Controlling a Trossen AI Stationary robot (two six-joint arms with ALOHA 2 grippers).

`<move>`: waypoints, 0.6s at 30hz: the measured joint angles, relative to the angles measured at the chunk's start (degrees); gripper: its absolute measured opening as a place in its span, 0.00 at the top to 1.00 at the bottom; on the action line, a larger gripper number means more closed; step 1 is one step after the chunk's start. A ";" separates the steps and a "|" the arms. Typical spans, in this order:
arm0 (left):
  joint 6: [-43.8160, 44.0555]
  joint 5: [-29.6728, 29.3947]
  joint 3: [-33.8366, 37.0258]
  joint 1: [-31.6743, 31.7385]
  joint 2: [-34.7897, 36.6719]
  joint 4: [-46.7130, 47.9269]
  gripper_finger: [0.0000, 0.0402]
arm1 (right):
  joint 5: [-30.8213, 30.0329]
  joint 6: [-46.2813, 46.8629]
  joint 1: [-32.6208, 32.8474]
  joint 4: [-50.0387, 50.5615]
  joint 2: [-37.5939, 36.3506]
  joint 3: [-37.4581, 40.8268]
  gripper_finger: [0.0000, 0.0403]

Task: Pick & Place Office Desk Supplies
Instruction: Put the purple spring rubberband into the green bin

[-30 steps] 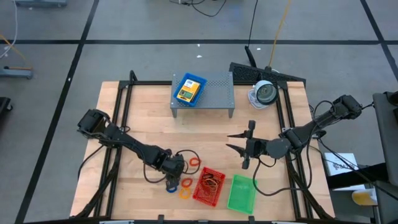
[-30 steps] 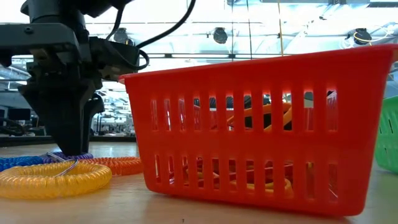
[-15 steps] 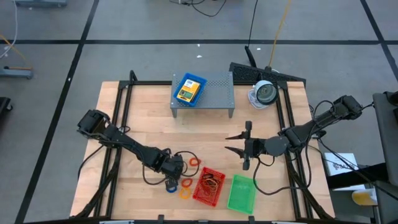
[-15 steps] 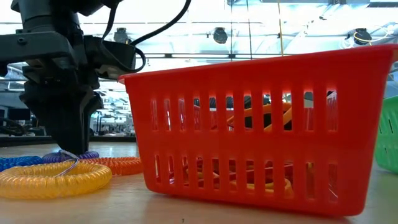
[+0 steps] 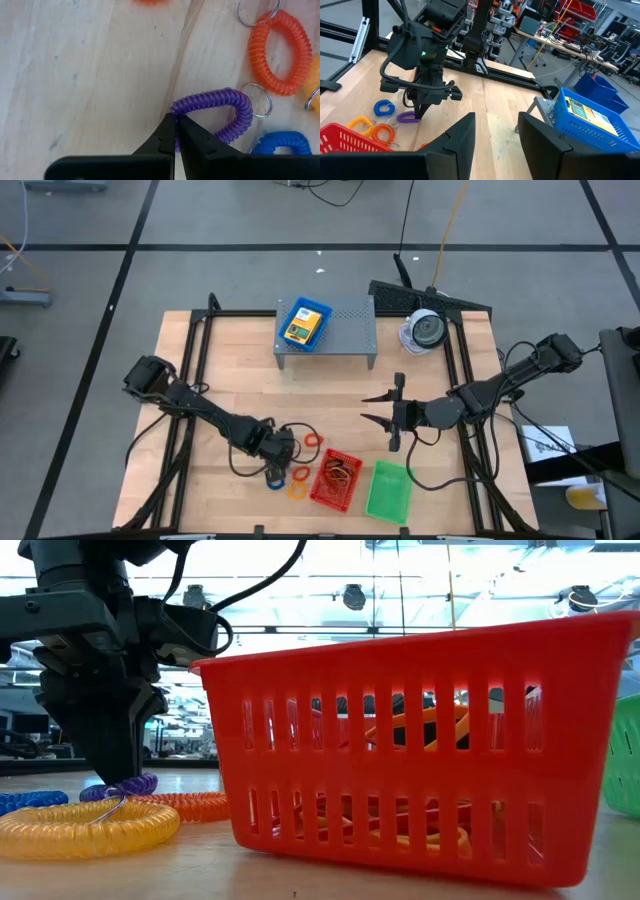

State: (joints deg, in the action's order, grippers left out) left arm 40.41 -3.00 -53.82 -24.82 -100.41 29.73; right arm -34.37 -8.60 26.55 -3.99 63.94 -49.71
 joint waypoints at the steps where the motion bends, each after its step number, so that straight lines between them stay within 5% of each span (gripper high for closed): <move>1: -0.23 -0.12 0.11 0.02 0.71 0.33 0.98 | 0.00 0.01 0.00 -0.19 0.00 0.00 0.65; 18: -0.82 -17.31 0.13 0.09 16.54 0.68 0.99 | 0.00 0.46 0.04 -1.84 0.00 0.00 0.65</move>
State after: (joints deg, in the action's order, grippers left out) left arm 39.59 -20.31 -53.68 -24.73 -83.87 30.41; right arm -34.37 -8.14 26.59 -5.82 63.94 -49.71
